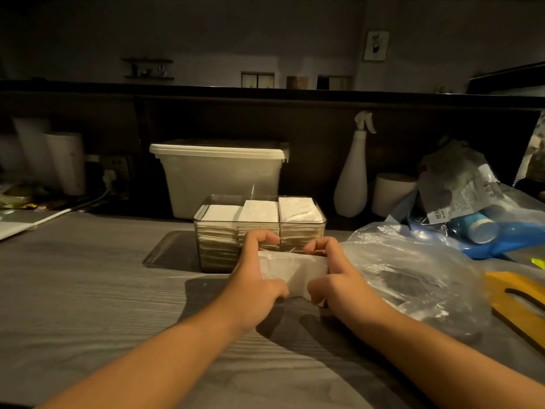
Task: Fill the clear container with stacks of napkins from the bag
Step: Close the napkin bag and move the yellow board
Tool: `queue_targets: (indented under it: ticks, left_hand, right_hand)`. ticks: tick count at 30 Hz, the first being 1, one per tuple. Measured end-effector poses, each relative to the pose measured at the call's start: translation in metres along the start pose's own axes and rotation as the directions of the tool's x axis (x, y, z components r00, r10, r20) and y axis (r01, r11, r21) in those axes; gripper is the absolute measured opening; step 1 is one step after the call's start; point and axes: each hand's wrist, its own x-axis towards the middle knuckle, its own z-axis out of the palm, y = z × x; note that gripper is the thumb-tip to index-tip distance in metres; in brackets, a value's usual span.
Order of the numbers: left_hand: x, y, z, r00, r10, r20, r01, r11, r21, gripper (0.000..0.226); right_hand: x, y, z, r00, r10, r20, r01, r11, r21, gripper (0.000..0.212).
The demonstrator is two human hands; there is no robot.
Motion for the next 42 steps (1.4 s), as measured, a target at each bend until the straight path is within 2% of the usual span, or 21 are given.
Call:
queue_targets:
  ticks: [6, 9, 14, 19, 25, 32, 37, 42]
  left_hand:
    - [-0.003, 0.003, 0.000, 1.000, -0.005, 0.025, 0.006, 1.000, -0.018, 0.064]
    - [-0.005, 0.005, -0.003, 0.998, 0.011, -0.057, -0.006, 0.996, 0.084, 0.056]
    - [-0.006, 0.012, -0.015, 0.982, 0.000, -0.188, 0.023, 0.992, 0.121, 0.053]
    - [-0.003, 0.031, -0.033, 0.978, 0.005, -0.211, 0.007, 0.998, 0.054, 0.044]
    - [0.009, 0.065, -0.061, 0.953, 0.092, -0.290, -0.060, 0.991, 0.117, 0.042]
    - [0.036, 0.081, -0.098, 0.909, 0.047, -0.413, 0.009, 0.991, 0.133, 0.043]
    - [0.051, 0.077, -0.120, 0.886, -0.075, -0.458, 0.105, 0.994, 0.039, 0.031]
    - [0.061, 0.068, -0.134, 0.885, -0.069, -0.461, 0.193, 0.955, 0.227, 0.023]
  right_hand:
    - [0.002, 0.005, -0.011, 0.999, 0.003, -0.040, -0.005, 0.998, -0.059, 0.052]
    - [-0.004, 0.003, -0.018, 0.996, -0.012, -0.085, -0.010, 0.966, -0.259, 0.037]
    - [-0.005, -0.005, -0.021, 0.992, -0.027, -0.121, -0.028, 0.901, -0.434, 0.014]
    - [-0.003, -0.028, -0.019, 0.978, -0.087, -0.192, 0.026, 0.954, -0.299, 0.013]
    - [0.021, -0.069, -0.010, 0.947, -0.178, -0.266, 0.109, 0.961, -0.253, 0.016]
    - [0.081, -0.108, 0.015, 0.936, -0.195, -0.292, 0.145, 0.973, -0.182, 0.020]
    - [0.129, -0.117, 0.033, 0.928, -0.204, -0.313, 0.133, 0.963, -0.233, 0.018]
    - [0.167, -0.117, 0.049, 0.958, -0.172, -0.228, 0.071, 0.917, -0.392, 0.018]
